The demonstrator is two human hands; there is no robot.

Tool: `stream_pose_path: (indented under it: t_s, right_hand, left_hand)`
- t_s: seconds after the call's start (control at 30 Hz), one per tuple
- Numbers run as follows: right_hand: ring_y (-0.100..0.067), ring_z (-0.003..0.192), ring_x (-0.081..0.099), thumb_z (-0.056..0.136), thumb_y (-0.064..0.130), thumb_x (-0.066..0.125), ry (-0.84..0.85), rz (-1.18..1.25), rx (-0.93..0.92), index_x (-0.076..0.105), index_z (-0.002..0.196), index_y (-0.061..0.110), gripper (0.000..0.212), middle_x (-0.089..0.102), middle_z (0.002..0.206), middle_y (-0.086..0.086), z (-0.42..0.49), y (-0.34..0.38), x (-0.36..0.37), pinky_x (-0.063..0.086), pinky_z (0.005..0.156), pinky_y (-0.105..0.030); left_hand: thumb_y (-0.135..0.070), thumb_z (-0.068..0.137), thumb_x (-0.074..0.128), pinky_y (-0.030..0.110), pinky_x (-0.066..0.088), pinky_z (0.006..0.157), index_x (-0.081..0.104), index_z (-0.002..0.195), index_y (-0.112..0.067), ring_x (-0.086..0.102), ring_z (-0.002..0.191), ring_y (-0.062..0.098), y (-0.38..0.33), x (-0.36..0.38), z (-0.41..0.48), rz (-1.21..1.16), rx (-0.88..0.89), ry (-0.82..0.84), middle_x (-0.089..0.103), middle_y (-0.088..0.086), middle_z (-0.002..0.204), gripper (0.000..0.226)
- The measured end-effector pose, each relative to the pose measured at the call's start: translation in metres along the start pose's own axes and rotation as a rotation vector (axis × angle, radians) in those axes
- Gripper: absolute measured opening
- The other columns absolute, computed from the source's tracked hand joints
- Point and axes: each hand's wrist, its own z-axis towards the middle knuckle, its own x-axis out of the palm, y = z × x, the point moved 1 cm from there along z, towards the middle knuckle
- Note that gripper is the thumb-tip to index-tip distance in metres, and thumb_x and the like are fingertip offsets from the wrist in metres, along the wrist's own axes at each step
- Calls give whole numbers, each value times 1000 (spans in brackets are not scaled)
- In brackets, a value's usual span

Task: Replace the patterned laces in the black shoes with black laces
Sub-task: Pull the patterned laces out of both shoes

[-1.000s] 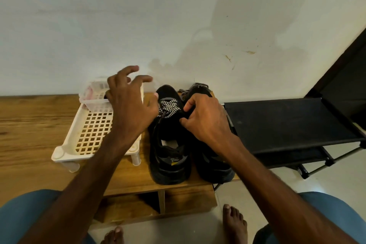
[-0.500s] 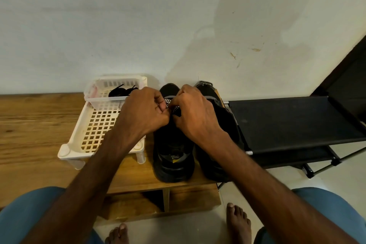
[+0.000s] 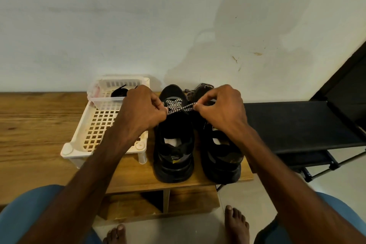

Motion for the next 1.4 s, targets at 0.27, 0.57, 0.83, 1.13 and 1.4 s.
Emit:
stream_pose_path:
  t_s: [0.27, 0.57, 0.83, 1.13, 1.4]
  right_hand:
    - [-23, 138, 34, 81, 23, 79, 81, -245, -486, 74, 121, 24, 40, 46, 146, -6, -13, 25, 30, 43, 109, -40]
    - [-26, 143, 30, 90, 33, 74, 126, -333, -481, 80, 109, 20, 24, 47, 152, -5, -13, 31, 48, 38, 109, -48]
    - [2, 104, 60, 85, 30, 79, -248, 140, -101, 83, 88, 29, 5, 72, 117, 13, 10, -4, -4, 51, 94, -20]
    - [-18, 128, 47, 91, 35, 74, -195, -120, -109, 66, 127, 17, 41, 58, 131, -2, 2, 0, -2, 35, 94, -20]
    - [-16, 83, 67, 86, 28, 76, 185, -110, -177, 67, 109, 18, 26, 68, 93, 3, -13, 16, 30, 61, 77, -39]
  left_hand:
    - [-17, 85, 79, 24, 59, 67, 81, 85, -19, 69, 53, 3, 7, -6, 2, -46, -42, 65, 72, -5, 63, 3]
    - [-23, 84, 81, 33, 60, 80, 82, 85, -20, 71, 57, 3, 11, -6, 4, -82, -85, 79, 75, -2, 65, 3]
    - [-17, 81, 83, 40, 63, 79, 81, 77, -19, 73, 58, 10, 14, -4, 5, -142, -134, 66, 75, 2, 66, 4]
    - [-19, 78, 80, 20, 53, 70, 77, 83, -27, 64, 67, 1, 0, -3, -1, -8, 2, 7, 69, -15, 70, 9]
    - [-28, 74, 84, 27, 38, 76, 75, 104, -32, 44, 121, 14, -11, 20, -5, 266, 220, -51, 56, -6, 123, 32]
